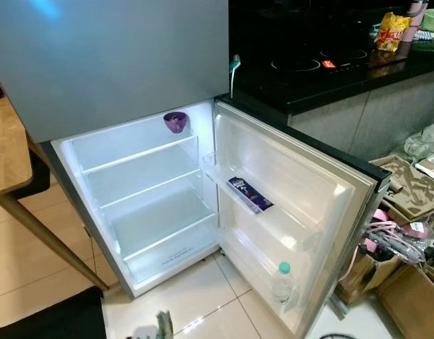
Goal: Restocking fridge
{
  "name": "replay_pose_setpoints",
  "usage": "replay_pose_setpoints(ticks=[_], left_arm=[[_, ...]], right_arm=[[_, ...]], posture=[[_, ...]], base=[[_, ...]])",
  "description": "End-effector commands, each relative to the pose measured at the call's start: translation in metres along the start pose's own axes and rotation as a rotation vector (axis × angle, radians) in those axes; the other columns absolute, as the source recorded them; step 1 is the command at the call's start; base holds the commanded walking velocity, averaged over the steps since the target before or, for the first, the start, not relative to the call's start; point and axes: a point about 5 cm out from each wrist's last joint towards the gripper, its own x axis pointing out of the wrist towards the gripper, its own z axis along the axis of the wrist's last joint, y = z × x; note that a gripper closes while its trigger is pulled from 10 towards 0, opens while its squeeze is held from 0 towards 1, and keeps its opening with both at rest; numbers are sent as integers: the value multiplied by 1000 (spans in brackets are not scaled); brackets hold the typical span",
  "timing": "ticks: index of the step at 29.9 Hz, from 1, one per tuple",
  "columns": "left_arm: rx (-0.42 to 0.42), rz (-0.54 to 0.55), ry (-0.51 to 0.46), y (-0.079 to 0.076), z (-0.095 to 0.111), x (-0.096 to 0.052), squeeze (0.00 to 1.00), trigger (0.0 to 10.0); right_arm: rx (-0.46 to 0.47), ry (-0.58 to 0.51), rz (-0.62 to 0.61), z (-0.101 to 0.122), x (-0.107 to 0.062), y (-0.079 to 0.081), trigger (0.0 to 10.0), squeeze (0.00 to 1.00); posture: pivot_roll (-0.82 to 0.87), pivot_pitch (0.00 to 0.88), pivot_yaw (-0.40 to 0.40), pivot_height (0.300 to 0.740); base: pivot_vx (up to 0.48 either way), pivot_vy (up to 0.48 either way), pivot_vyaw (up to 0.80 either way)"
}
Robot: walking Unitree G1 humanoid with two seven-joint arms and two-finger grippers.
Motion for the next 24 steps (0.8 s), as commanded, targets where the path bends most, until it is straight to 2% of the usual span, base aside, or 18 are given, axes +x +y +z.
replay_pose_setpoints(ticks=[1,4,7,9,11,12,14,15,16,17,18,19,21,22,23,24], left_arm=[[-21,8,-122,10,28,0,0,10000],[-104,1,-269,23,65,-2,0,10000],[-122,-37,-311,24,77,-3,0,10000],[-101,-163,-346,20,93,-4,0,10000],[-52,-342,-325,12,98,-7,0,10000],[-52,-342,-325,12,98,-7,0,10000],[-28,-465,-289,8,95,-9,0,10000],[-28,-465,-289,8,95,-9,0,10000],[-21,-532,-262,6,92,-11,0,10000],[-4,-681,-190,1,84,-15,0,10000],[9,-767,-143,-2,78,-17,0,10000],[9,-767,-143,-2,78,-17,0,10000],[36,-888,-53,-5,67,-22,0,10000],[36,-888,-53,-5,67,-22,0,10000],[51,-922,-11,-5,61,-25,0,10000],[51,-922,-11,-5,61,-25,0,10000]], right_arm=[[26,-73,57,14,1,1,10000,0],[61,-149,203,32,1,4,10000,0],[52,-160,259,37,0,6,10000,0],[18,-164,386,42,-1,12,10000,0],[-3,-168,527,46,-4,19,10000,0],[-3,-168,527,46,-4,19,10000,0],[-17,-175,603,49,-5,24,10000,0],[-17,-175,603,49,-5,24,10000,0],[-21,-177,627,49,-6,25,10000,0],[-23,-196,691,52,-8,28,10000,0],[-22,-213,722,56,-9,30,10000,0],[-22,-213,722,56,-9,30,10000,0],[-12,-234,784,61,-11,33,10000,0],[-12,-234,784,61,-11,33,10000,0],[-6,-226,835,62,-14,34,10000,576],[-6,-226,835,62,-14,34,10000,576]], posture=[[-98,26,18,740],[-97,28,22,740],[-96,30,27,740],[-98,31,32,740],[-102,33,37,740],[-102,33,37,740],[-102,35,39,740],[-102,35,39,740],[-102,35,42,740],[-102,35,42,740],[-97,36,46,740],[-97,36,46,740],[-99,36,50,740],[-99,36,50,740],[-99,36,50,740],[-99,36,50,740]], base=[[0,0,0],[0,0,0],[0,0,0],[0,0,0],[0,0,0],[0,0,0],[0,0,0],[0,0,0],[0,0,0],[0,0,0],[0,0,0],[0,0,0],[0,0,0],[0,0,0],[0,0,0],[0,0,0]])
